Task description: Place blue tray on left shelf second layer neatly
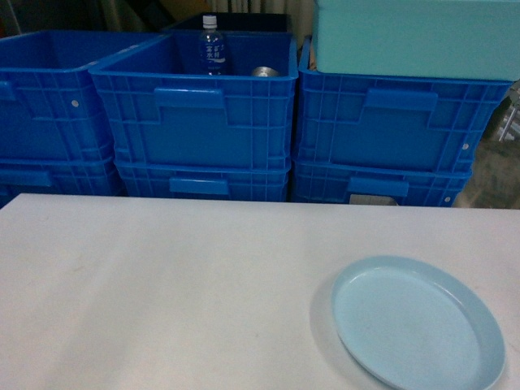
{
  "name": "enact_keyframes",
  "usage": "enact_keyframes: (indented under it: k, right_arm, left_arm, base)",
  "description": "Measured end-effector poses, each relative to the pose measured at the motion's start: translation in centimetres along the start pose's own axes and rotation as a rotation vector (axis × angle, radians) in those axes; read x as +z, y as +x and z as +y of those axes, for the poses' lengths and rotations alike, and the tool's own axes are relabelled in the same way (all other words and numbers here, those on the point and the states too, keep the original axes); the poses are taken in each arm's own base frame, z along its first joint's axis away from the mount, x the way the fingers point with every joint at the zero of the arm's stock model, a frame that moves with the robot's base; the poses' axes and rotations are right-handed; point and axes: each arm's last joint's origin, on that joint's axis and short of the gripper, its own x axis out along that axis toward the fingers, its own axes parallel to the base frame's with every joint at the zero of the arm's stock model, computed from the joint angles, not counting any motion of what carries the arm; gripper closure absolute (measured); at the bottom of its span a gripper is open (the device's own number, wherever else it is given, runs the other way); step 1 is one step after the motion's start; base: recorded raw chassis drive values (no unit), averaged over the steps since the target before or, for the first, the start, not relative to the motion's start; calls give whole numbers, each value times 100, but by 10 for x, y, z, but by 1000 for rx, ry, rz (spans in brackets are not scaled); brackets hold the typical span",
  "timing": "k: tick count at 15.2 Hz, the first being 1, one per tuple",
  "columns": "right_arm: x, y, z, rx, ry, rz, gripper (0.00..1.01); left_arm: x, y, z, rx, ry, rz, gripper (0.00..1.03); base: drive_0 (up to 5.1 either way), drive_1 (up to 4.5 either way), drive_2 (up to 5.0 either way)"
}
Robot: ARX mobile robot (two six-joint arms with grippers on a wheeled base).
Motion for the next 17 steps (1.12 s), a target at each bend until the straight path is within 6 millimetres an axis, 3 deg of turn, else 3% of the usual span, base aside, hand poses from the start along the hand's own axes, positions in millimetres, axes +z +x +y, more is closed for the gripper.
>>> enact_keyframes:
  k: [17]
  right_arm:
    - [0,0,0,0,0,0,3]
  left_arm:
    - [0,0,0,0,0,0,5]
  base:
    - [0,0,0]
